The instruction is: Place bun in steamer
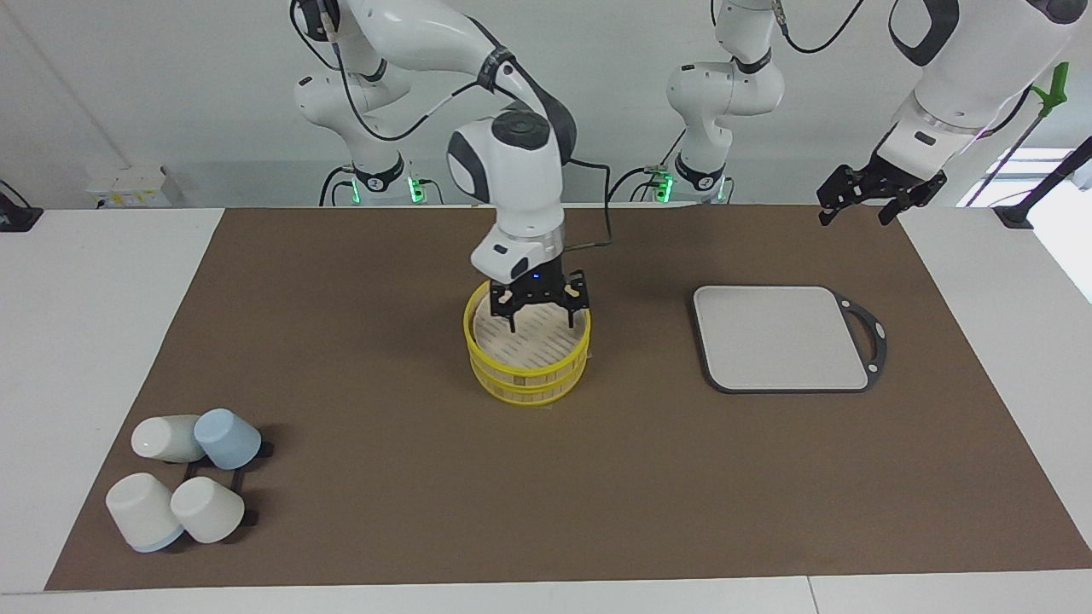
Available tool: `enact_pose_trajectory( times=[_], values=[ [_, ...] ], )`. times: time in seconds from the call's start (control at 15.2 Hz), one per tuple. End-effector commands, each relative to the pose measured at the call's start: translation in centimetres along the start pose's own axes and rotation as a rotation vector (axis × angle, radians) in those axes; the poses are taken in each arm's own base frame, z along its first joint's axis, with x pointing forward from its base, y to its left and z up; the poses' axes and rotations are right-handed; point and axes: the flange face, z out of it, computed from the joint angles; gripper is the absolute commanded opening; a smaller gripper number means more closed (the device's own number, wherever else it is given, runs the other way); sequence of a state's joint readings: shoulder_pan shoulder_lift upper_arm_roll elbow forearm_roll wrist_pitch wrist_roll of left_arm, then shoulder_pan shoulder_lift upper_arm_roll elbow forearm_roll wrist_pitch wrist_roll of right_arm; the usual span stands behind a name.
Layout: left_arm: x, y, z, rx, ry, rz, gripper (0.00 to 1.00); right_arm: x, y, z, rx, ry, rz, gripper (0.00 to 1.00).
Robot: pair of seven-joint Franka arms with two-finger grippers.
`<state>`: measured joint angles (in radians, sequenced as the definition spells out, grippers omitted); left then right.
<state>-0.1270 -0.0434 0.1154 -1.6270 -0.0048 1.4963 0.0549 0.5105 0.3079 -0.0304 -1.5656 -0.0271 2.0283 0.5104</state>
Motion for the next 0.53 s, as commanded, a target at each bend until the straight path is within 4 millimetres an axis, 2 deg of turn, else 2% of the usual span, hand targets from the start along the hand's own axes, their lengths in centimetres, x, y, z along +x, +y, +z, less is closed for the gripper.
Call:
enact_pose_trajectory(
  times=[0.0, 0.13, 0.33, 0.46],
  values=[
    [-0.5, 0.0, -0.7, -0.016, 0.007, 0.012, 1.00, 1.9, 10.0, -4.0, -0.029, -0.055, -0.053, 1.00],
    [-0.4, 0.1, -0.7, -0.015, 0.010, 0.012, 1.00, 1.8, 15.2, -6.7, -0.044, -0.093, -0.106, 1.00],
    [-0.5, 0.1, -0.7, -0.017, 0.012, 0.012, 1.00, 1.0, 21.7, -8.9, -0.062, -0.178, -0.081, 1.00],
    [-0.5, 0.2, -0.7, -0.015, 0.011, 0.013, 1.00, 0.3, 23.5, -9.8, -0.065, -0.210, -0.091, 1.00]
  ],
)
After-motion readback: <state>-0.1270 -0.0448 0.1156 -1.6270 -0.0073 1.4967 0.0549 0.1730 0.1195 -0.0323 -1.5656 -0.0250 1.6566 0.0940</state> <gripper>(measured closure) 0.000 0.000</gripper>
